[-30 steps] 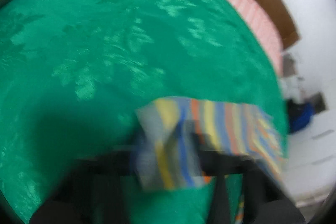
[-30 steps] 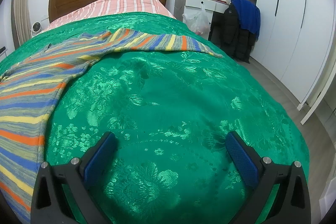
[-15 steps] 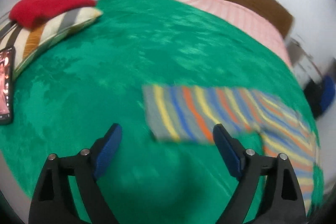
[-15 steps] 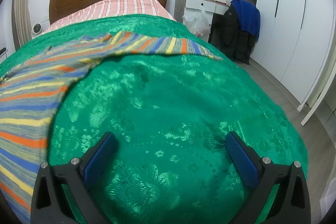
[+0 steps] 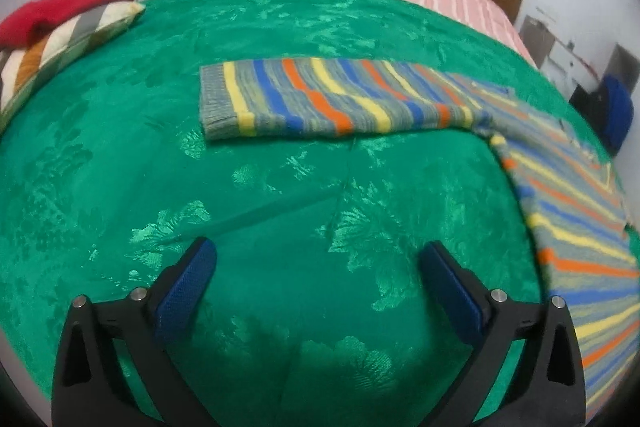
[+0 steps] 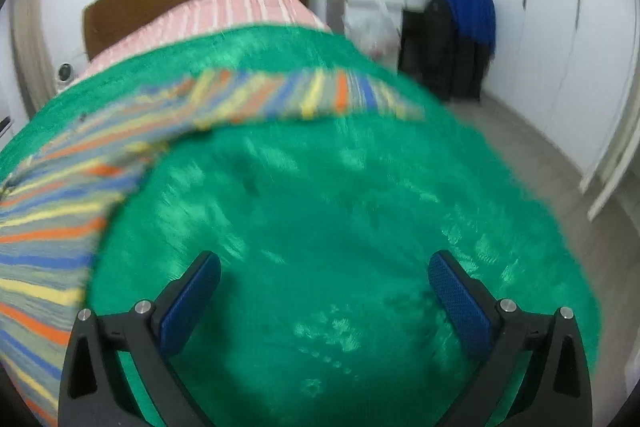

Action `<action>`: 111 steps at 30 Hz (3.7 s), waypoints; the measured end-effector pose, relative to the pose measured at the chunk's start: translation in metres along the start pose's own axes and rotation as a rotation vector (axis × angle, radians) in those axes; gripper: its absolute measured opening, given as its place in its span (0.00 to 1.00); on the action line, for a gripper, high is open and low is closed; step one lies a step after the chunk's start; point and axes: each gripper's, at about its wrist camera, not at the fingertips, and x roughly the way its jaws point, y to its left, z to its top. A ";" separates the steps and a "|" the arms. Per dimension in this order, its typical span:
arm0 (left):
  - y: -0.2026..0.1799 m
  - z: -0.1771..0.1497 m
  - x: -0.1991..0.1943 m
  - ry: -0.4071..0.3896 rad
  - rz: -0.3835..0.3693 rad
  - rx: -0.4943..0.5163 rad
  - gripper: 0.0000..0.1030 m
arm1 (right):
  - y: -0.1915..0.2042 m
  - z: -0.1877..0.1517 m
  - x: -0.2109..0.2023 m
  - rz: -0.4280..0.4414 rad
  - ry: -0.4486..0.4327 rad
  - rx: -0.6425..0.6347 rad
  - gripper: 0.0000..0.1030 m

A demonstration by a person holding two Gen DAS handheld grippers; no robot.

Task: Fold small clothes

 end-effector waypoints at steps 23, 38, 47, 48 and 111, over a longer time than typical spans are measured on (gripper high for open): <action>-0.008 -0.012 -0.002 -0.038 0.058 0.040 1.00 | 0.001 -0.018 0.002 -0.002 -0.103 -0.016 1.00; -0.008 -0.012 -0.002 -0.039 0.061 0.043 1.00 | 0.002 -0.018 0.002 -0.004 -0.104 -0.018 1.00; -0.007 -0.011 -0.003 -0.040 0.062 0.043 1.00 | 0.002 -0.017 0.001 -0.006 -0.104 -0.019 1.00; -0.008 -0.011 -0.003 -0.040 0.062 0.043 1.00 | 0.002 -0.017 0.001 -0.006 -0.104 -0.019 1.00; -0.006 -0.009 0.000 -0.045 0.065 0.046 1.00 | 0.002 -0.017 0.000 -0.010 -0.106 -0.024 1.00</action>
